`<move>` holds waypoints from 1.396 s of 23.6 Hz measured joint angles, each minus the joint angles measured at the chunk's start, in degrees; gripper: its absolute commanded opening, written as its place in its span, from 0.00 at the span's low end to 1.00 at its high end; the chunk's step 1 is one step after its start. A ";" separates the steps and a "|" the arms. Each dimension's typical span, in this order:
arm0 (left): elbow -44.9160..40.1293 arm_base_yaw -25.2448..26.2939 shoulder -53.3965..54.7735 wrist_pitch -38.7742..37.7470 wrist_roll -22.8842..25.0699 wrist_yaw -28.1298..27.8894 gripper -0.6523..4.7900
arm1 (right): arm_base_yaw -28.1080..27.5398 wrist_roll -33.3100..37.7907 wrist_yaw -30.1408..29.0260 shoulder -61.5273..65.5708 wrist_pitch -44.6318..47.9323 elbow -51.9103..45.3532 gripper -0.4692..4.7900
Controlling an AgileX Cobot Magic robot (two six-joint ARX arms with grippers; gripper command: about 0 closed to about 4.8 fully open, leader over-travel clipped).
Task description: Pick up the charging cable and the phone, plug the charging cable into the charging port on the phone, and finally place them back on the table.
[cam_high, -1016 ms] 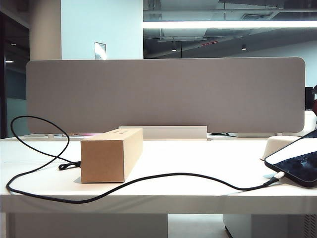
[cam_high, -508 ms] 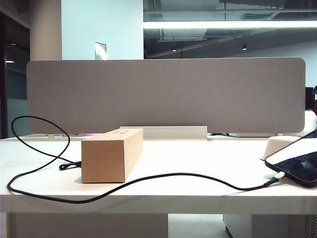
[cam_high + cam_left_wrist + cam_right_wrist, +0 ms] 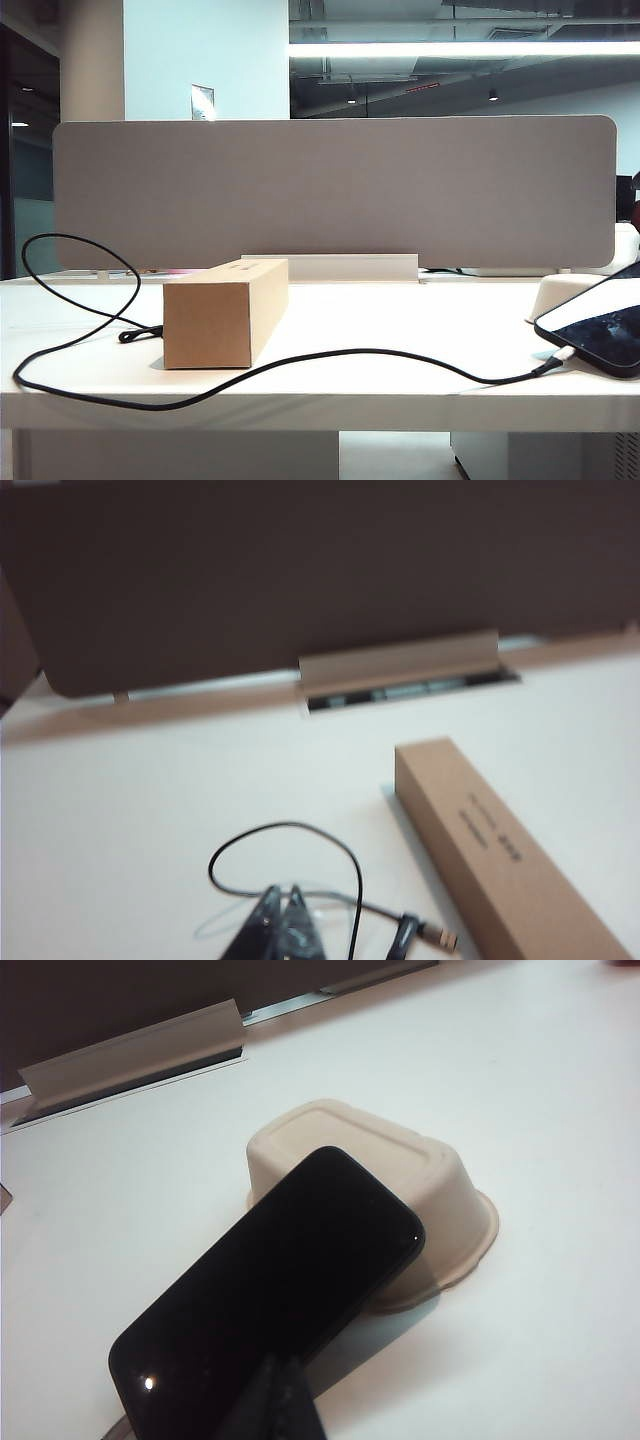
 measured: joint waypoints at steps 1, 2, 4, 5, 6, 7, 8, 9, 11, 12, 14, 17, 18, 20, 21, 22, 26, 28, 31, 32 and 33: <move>-3.50 0.55 -2.38 3.34 -0.66 0.55 0.11 | 0.00 0.00 0.00 0.00 0.02 0.00 0.08; -6.67 1.22 -4.17 6.91 -0.85 0.74 0.11 | 0.00 -0.02 -0.02 0.00 0.02 0.00 0.08; -9.84 2.16 -6.95 9.51 -0.87 1.03 0.11 | 0.00 -0.02 0.00 0.00 0.02 0.00 0.08; -10.93 2.56 -8.04 10.56 -0.94 1.18 0.11 | 0.00 -0.02 0.00 0.00 0.02 0.00 0.08; -11.85 2.95 -8.90 11.45 -1.18 1.33 0.11 | 0.00 -0.02 -0.02 -0.02 0.02 0.00 0.08; -12.68 3.37 -9.66 12.63 -1.84 1.40 0.11 | 0.00 -0.02 0.00 0.00 0.02 0.00 0.08; -13.31 3.74 -10.40 13.33 -2.23 1.38 0.11 | 0.00 -0.02 0.00 0.00 0.02 0.00 0.08; -13.97 4.26 -11.63 13.62 -2.54 1.40 0.11 | 0.00 -0.02 0.00 0.00 0.00 0.00 0.08; -14.86 5.14 -12.72 14.23 -2.84 1.75 0.11 | 0.00 -0.02 -0.02 0.00 0.02 0.00 0.08; -15.21 5.51 -12.90 14.38 -3.02 1.81 0.11 | 0.00 -0.02 0.00 0.00 0.02 0.00 0.08; -16.22 5.53 -13.42 14.71 -3.17 1.95 0.11 | 0.00 -0.02 0.00 0.00 0.02 0.00 0.08; -18.43 5.53 -13.94 15.93 -3.19 2.10 0.11 | 0.00 -0.02 -0.02 0.00 0.02 0.00 0.08; -19.21 5.53 -13.88 16.33 -3.17 2.08 0.11 | 0.00 -0.02 -0.02 0.00 0.02 0.00 0.08; -21.14 5.53 -13.88 18.12 -2.95 1.95 0.11 | 0.00 -0.02 0.00 0.00 0.02 0.00 0.08; -22.01 5.53 -13.88 19.69 -2.36 1.62 0.11 | 0.00 -0.02 0.00 0.00 0.02 0.00 0.08; -22.73 5.53 -13.88 21.11 -1.57 1.53 0.11 | 0.00 -0.02 -0.02 0.00 0.02 0.00 0.08; -23.34 5.55 -13.86 23.45 2.10 1.11 0.11 | 0.00 -0.02 0.00 0.00 0.02 0.00 0.08; -23.56 5.57 -13.88 23.67 4.33 1.09 0.11 | 0.00 -0.02 0.00 0.00 0.02 0.00 0.08; -24.48 5.57 -13.86 23.63 6.12 0.90 0.11 | 0.00 -0.02 -0.02 0.00 0.00 0.00 0.08; -24.87 5.60 -13.84 23.65 6.34 0.90 0.11 | 0.00 -0.02 0.00 0.00 0.02 0.00 0.08; -25.20 5.60 -13.84 23.65 6.58 0.90 0.11 | 0.00 -0.02 0.00 0.00 0.02 0.00 0.08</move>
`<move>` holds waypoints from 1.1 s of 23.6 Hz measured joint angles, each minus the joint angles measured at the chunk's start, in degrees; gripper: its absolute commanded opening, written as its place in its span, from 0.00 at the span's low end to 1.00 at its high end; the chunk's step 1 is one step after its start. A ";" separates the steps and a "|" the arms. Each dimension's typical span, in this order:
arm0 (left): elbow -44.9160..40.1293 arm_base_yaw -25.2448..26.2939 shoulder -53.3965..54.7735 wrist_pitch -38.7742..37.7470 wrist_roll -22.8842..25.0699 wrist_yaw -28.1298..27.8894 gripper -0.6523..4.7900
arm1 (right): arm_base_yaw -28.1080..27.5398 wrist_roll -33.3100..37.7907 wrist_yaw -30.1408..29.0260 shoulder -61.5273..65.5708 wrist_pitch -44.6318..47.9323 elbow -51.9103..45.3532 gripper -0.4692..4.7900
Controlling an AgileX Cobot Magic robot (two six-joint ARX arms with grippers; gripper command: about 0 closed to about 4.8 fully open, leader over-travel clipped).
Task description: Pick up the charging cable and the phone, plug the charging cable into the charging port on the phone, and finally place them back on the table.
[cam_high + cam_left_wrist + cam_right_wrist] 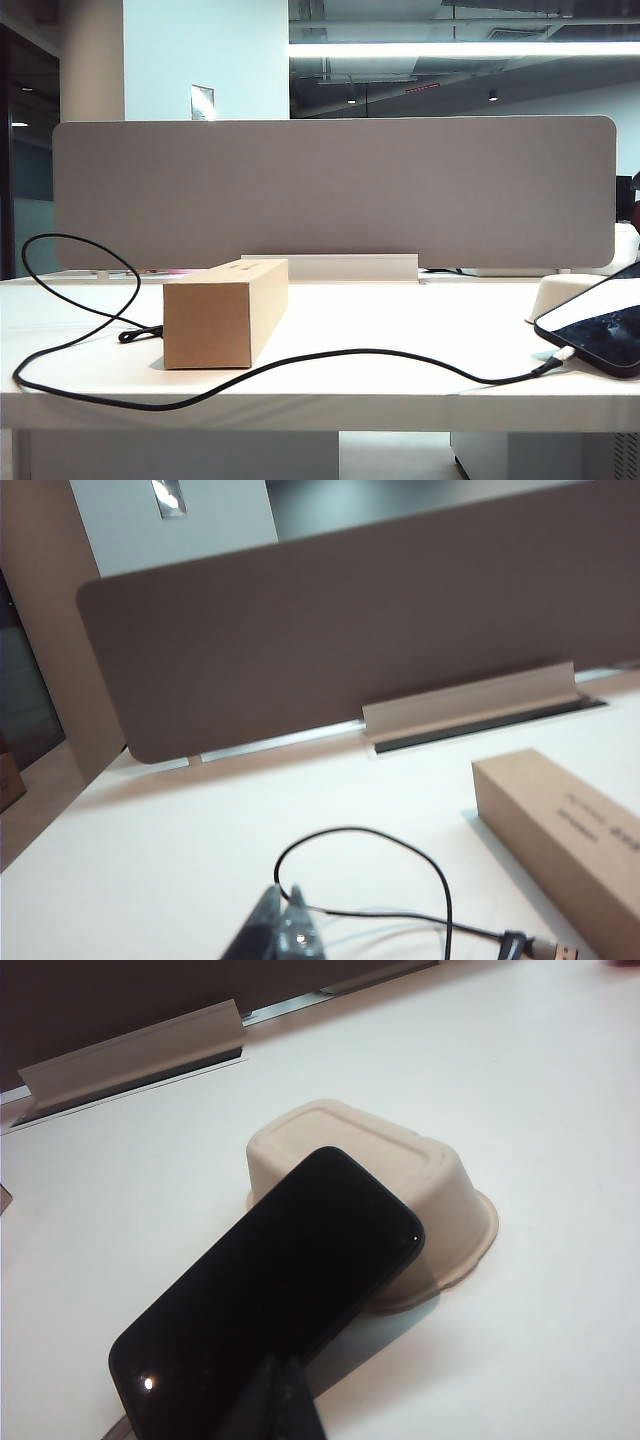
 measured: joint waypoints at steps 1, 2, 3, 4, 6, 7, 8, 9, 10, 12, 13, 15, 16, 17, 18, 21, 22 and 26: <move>-0.42 0.00 0.00 0.09 0.20 0.00 0.11 | 0.00 0.00 0.00 0.00 0.00 0.00 0.08; -0.96 0.00 0.00 0.17 0.37 0.00 0.11 | 0.00 0.00 0.00 0.00 -0.02 0.00 0.08; -1.46 0.00 0.00 0.13 0.39 -0.02 0.11 | 0.00 0.00 0.00 -0.02 0.00 0.00 0.08; -1.62 0.02 0.02 -0.15 0.42 -0.04 0.11 | 0.00 0.02 0.00 0.00 0.00 0.00 0.08; -1.62 0.04 0.04 -0.13 0.39 -0.04 0.11 | 0.00 0.00 0.00 0.00 0.00 0.00 0.08; -1.62 0.07 0.00 0.13 0.42 -0.04 0.11 | 0.00 0.00 0.00 0.00 0.00 0.00 0.08; -1.62 0.09 0.02 0.22 0.44 -0.04 0.11 | 0.00 0.00 0.00 0.00 -0.02 0.00 0.08; -1.62 0.09 0.02 0.20 0.57 -0.04 0.11 | 0.00 0.00 0.00 0.00 0.00 0.00 0.08; -1.62 0.11 0.02 0.15 0.83 -0.07 0.11 | 0.00 0.00 0.00 0.00 0.00 0.00 0.08; -1.62 0.17 0.00 -0.09 1.05 -0.07 0.11 | 0.00 0.00 0.00 0.00 0.00 0.00 0.08; -1.62 0.17 0.02 -0.26 1.07 -0.11 0.11 | 0.00 0.00 0.00 0.00 0.00 0.00 0.08; -1.62 0.17 0.00 -0.48 1.05 -0.61 0.11 | 0.00 0.00 0.00 0.00 0.00 0.00 0.08; -1.62 0.17 -0.02 -0.46 -0.59 -2.71 0.11 | 0.00 0.00 0.00 0.00 0.00 0.00 0.08; -1.62 0.20 -0.04 -0.48 -2.21 -4.11 0.11 | 0.00 0.00 0.00 0.00 0.00 0.00 0.08; -1.62 0.22 -0.04 -0.50 -4.68 -5.42 0.11 | 0.00 0.00 -0.02 0.00 0.00 0.00 0.08; -1.62 0.22 -0.07 -1.53 -6.05 -5.81 0.11 | 0.00 0.00 0.00 -0.02 -0.02 0.00 0.08; -1.62 0.22 -0.07 -1.86 -6.16 -6.05 0.11 | 0.00 0.00 0.00 0.00 0.00 0.00 0.08; -1.62 0.22 -0.07 -2.75 -7.91 -6.86 0.11 | 0.00 0.00 0.00 0.00 0.00 0.00 0.08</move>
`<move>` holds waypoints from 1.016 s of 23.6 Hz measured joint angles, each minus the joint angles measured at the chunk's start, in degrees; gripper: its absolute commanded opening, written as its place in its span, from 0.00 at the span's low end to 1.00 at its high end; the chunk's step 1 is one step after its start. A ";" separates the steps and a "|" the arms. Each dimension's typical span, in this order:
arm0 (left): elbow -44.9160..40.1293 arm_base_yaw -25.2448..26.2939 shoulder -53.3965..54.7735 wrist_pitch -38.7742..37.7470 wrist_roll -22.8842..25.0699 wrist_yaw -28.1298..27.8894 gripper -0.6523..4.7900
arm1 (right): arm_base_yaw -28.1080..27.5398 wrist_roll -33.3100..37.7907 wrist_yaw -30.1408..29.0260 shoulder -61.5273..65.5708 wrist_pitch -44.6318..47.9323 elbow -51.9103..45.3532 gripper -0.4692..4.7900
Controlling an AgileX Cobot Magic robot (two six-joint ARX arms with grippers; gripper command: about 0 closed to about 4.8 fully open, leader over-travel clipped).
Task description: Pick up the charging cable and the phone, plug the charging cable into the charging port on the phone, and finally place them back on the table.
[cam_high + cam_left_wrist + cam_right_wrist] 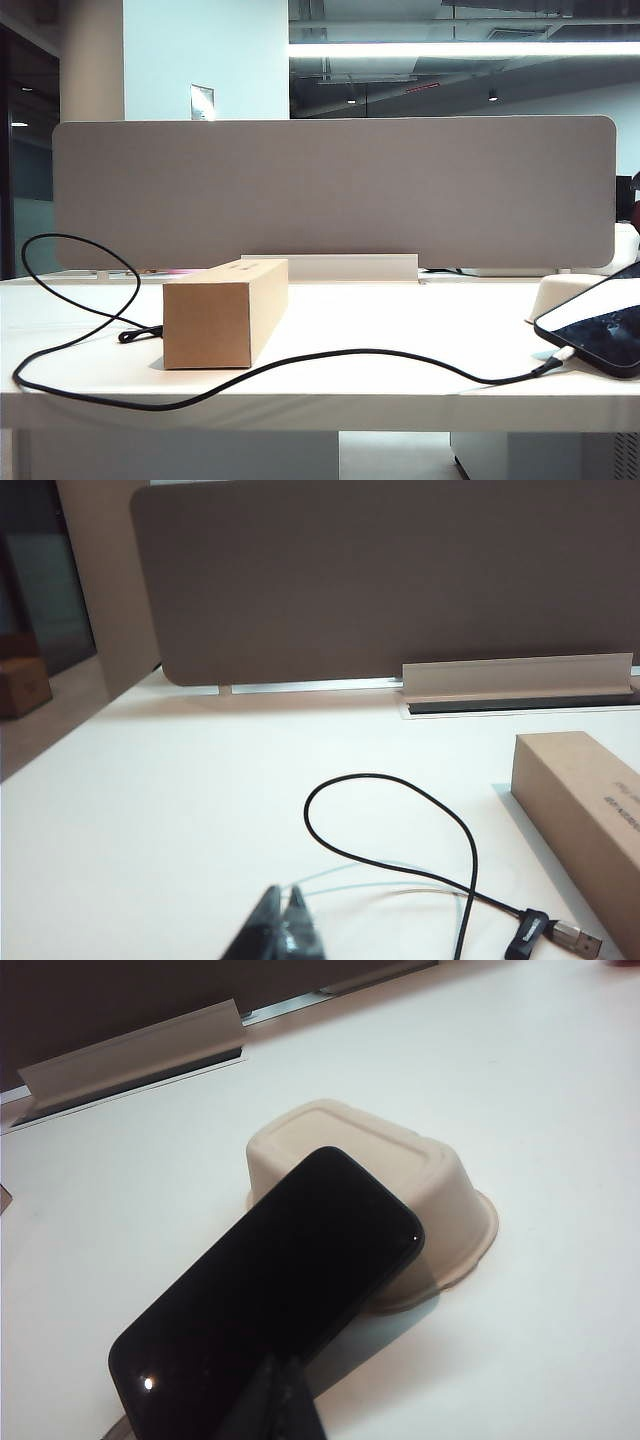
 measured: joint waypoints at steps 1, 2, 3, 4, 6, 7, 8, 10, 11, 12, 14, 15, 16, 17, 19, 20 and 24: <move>0.00 0.00 0.00 -0.02 -0.46 -0.26 0.11 | 0.00 0.00 0.00 0.00 0.00 0.00 0.08; 0.00 0.00 0.00 -0.09 -0.72 -0.70 0.11 | 0.00 0.00 0.00 0.00 -0.02 0.00 0.08; 0.00 0.00 0.00 -0.20 -0.83 -0.98 0.11 | 0.00 0.00 0.00 0.00 0.00 0.00 0.08; 0.00 0.02 0.00 -0.42 -0.83 -1.29 0.11 | 0.00 0.00 0.00 0.00 0.00 0.00 0.08; 0.00 0.02 0.00 -0.83 -0.83 -1.97 0.11 | 0.00 0.00 0.00 0.00 0.00 0.00 0.08; 0.00 0.04 0.00 -1.07 -0.83 -2.43 0.11 | 0.00 0.00 0.00 0.00 0.00 0.00 0.08; 0.00 0.04 0.00 -1.33 -0.83 -2.91 0.11 | 0.00 0.00 0.00 0.00 0.00 0.00 0.08; 0.00 0.04 0.00 -2.69 -0.85 -3.48 0.11 | 0.00 0.00 0.00 0.00 0.00 0.00 0.08; 0.00 0.04 0.00 -3.21 -0.85 -3.48 0.11 | 0.00 0.00 0.00 0.00 0.00 0.00 0.08; 0.00 0.04 0.00 -3.61 -0.85 -3.48 0.11 | 0.00 0.00 0.00 0.00 0.00 0.00 0.08; 0.00 0.04 0.00 -5.14 -0.83 -3.48 0.11 | 0.00 0.00 0.00 0.00 0.00 0.00 0.08; 0.00 0.04 0.00 -5.55 -0.85 -3.48 0.11 | 0.00 0.00 0.00 0.00 0.00 0.00 0.08; 0.00 0.04 0.02 -6.01 -0.85 -3.45 0.11 | 0.00 0.00 0.00 0.00 0.00 0.00 0.08; 0.00 0.04 0.02 -6.25 -0.85 -3.48 0.11 | 0.00 0.00 0.00 0.00 -0.02 0.00 0.08; 0.00 0.04 0.02 -6.32 -0.85 -3.45 0.11 | 0.00 0.00 0.00 0.00 0.00 0.00 0.08; 0.00 0.04 0.02 -6.34 -0.85 -3.48 0.11 | 0.00 0.00 0.00 0.00 0.00 0.00 0.08; 0.00 0.04 0.02 -6.34 -0.85 -3.45 0.11 | 0.00 0.00 0.00 0.00 0.00 0.00 0.08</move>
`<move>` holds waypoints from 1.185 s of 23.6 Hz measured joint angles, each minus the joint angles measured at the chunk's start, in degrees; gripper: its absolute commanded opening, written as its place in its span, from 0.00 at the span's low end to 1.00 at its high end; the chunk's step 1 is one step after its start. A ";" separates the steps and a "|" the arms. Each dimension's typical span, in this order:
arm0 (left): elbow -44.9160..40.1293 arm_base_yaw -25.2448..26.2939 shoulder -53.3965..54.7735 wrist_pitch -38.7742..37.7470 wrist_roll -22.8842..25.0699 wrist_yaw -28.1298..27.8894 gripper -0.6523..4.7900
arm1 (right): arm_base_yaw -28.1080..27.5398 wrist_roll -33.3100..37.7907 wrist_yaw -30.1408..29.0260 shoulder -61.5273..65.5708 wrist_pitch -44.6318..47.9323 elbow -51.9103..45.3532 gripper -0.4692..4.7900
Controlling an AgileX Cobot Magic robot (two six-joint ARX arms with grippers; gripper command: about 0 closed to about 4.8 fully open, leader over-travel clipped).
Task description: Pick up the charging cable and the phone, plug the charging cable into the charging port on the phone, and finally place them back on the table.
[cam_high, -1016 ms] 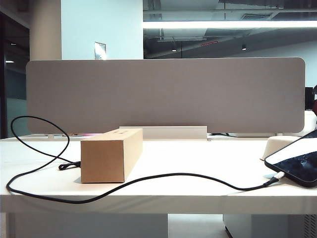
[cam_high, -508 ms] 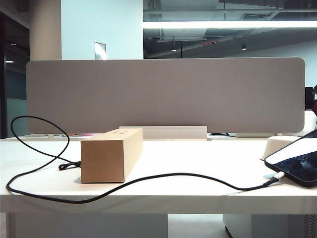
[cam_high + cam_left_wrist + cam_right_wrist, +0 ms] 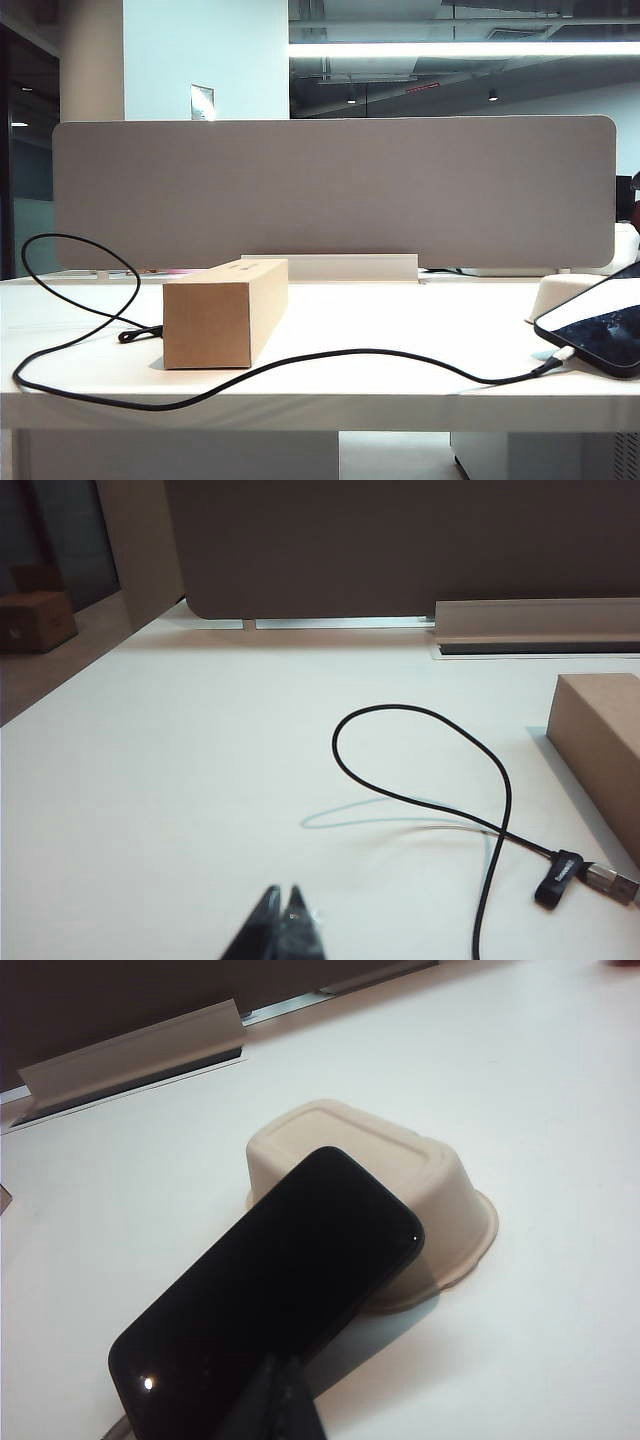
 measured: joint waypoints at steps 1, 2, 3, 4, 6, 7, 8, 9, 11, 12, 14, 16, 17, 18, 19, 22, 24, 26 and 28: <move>0.00 0.00 0.00 0.00 0.02 0.00 0.11 | 0.00 0.00 0.00 -0.02 0.00 0.00 0.08; 0.00 0.00 0.00 0.00 0.00 -0.02 0.11 | 0.00 0.00 0.00 -0.02 0.00 0.00 0.08; 0.00 0.00 0.00 0.00 0.00 0.00 0.11 | 0.00 0.00 0.00 -0.02 0.00 0.00 0.08; 0.00 0.00 0.02 0.00 0.00 -0.02 0.11 | 0.00 0.00 0.00 -0.02 0.00 0.00 0.08; 0.00 0.00 0.00 0.00 0.00 -0.02 0.11 | 0.00 0.00 0.00 -0.02 0.00 0.00 0.08; 0.00 0.00 0.00 0.00 0.00 -0.02 0.11 | 0.00 0.00 0.00 0.00 -0.02 0.00 0.08; 0.00 0.00 0.00 0.00 0.00 0.00 0.11 | 0.00 0.00 0.00 0.00 0.00 0.00 0.08; 0.00 0.00 0.00 0.00 0.00 0.00 0.11 | 0.00 0.00 0.00 0.00 0.00 0.00 0.08; 0.00 0.02 0.00 0.00 0.00 0.00 0.11 | 0.00 -0.04 0.00 0.00 -0.02 0.00 0.08; 0.00 0.00 0.00 0.00 0.00 0.00 0.11 | 0.00 -0.50 0.04 0.00 0.00 0.00 0.08; 0.00 0.02 0.00 0.00 0.02 -0.02 0.11 | 0.00 -8.44 2.08 0.00 0.63 0.00 0.08; 0.00 0.02 0.00 0.00 0.00 0.00 0.11 | 0.00 -14.27 4.28 -0.02 2.84 0.00 0.08; 0.00 0.02 0.00 0.00 0.00 -0.02 0.11 | 0.00 -15.85 4.76 -0.02 3.54 0.00 0.08; 0.00 0.02 0.00 -0.02 0.00 0.00 0.11 | 0.00 -17.14 4.94 -0.02 4.48 0.00 0.08; 0.00 0.02 0.00 -0.02 0.00 0.00 0.11 | 0.00 -17.33 4.94 -0.02 4.72 0.00 0.08; 0.00 0.02 0.00 0.00 0.00 -0.02 0.11 | 0.00 -17.55 4.94 -0.02 4.72 0.00 0.08; 0.00 0.02 0.00 0.00 0.00 -0.02 0.11 | 0.00 -17.55 4.94 -0.02 4.70 0.00 0.08; 0.00 0.02 0.00 0.00 0.02 -0.02 0.11 | 0.00 -17.55 4.94 -0.02 4.70 0.00 0.08; 0.00 0.02 0.00 -0.02 0.02 -0.02 0.11 | 0.00 -17.55 4.94 0.00 4.70 0.00 0.08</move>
